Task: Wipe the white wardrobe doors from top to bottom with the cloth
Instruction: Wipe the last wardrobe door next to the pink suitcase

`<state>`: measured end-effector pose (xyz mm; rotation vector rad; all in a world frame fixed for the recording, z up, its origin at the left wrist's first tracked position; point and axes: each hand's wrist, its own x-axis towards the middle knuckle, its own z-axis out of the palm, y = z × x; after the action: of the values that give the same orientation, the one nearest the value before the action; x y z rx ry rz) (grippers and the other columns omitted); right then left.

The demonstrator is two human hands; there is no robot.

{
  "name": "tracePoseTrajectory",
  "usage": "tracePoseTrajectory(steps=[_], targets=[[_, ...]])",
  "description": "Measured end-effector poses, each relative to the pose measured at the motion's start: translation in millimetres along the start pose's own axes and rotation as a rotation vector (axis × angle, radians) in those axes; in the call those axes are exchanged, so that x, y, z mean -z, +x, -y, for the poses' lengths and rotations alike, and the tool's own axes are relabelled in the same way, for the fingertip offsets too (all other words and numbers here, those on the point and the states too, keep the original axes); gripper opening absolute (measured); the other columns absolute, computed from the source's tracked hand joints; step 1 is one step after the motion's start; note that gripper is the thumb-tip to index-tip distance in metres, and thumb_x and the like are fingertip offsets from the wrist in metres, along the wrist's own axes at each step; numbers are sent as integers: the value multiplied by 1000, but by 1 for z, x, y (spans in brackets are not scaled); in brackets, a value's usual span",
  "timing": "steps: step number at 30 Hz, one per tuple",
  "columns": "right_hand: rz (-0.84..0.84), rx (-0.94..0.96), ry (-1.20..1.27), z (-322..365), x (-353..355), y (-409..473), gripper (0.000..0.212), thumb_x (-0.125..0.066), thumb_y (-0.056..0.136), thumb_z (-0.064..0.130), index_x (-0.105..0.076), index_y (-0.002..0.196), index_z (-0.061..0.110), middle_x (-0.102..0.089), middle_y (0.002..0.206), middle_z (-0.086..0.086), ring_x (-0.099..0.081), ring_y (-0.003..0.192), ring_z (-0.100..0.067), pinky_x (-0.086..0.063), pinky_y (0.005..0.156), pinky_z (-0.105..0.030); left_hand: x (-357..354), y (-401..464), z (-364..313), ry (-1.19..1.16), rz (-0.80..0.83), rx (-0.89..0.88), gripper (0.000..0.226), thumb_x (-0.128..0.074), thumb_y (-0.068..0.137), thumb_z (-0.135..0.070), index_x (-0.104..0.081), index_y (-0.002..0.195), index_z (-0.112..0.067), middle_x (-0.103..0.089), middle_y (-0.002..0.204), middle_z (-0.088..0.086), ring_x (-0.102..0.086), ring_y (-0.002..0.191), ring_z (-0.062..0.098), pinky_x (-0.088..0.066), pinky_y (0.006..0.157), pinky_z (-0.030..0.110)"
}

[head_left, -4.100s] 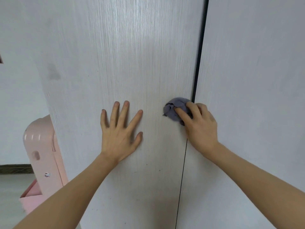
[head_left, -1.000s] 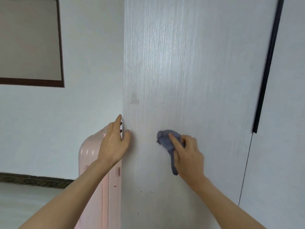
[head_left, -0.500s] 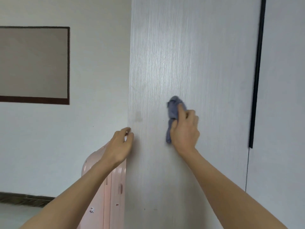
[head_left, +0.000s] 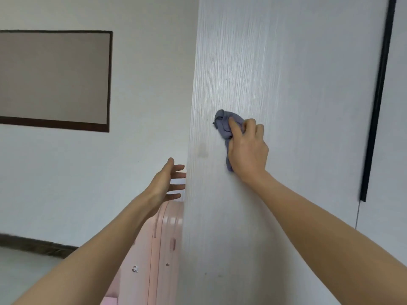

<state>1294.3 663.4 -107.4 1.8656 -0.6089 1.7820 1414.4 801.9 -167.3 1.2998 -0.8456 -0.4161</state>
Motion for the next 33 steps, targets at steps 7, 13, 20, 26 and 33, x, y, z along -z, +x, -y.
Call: tracePoseTrajectory(steps=[7, 13, 20, 26, 33], targets=[[102, 336, 35, 30, -27, -146, 48, -65, 68, 3, -66, 114, 17, -61, 88, -7, -53, 70, -26, -41, 51, -28, 8, -11, 53, -55, -4, 67, 47, -21, 101, -47, -60, 107, -20, -63, 106, 1, -61, 95, 20, -49, 81, 32], [412, 439, 89, 30, -21, -326, 41, -47, 73, 8, -70, 102, 25, -58, 87, -2, -42, 77, -25, -35, 63, -35, 2, -45, 133, 367, 29, -116, 43, -29, 102, -33, -31, 144, -24, -32, 145, -12, -33, 130, 4, -25, 110, 24], [448, 445, 155, -1, 3, -354, 34, -52, 74, 9, -71, 98, 24, -55, 93, -5, -43, 80, -26, -37, 68, -37, 16, -62, 205, 1076, 103, -608, 54, -33, 93, -24, -27, 146, -12, -24, 154, 10, -21, 142, 28, -37, 104, 47], [141, -30, 204, -20, 5, -297, 38, -52, 84, 4, -61, 117, 22, -39, 98, -4, -41, 82, -23, -39, 53, -27, 5, -66, 228, 1154, 9, -642, 58, -36, 87, -13, -31, 144, -8, -24, 153, 14, -16, 142, 29, -29, 106, 47], [454, 194, 83, 16, 3, -431, 49, -45, 81, 4, -55, 125, 23, -42, 105, -8, -43, 86, -28, -38, 74, -40, -4, -90, 276, 1034, -16, -491, 56, -31, 88, -18, -35, 143, -7, -26, 152, 13, -20, 142, 28, -28, 109, 45]])
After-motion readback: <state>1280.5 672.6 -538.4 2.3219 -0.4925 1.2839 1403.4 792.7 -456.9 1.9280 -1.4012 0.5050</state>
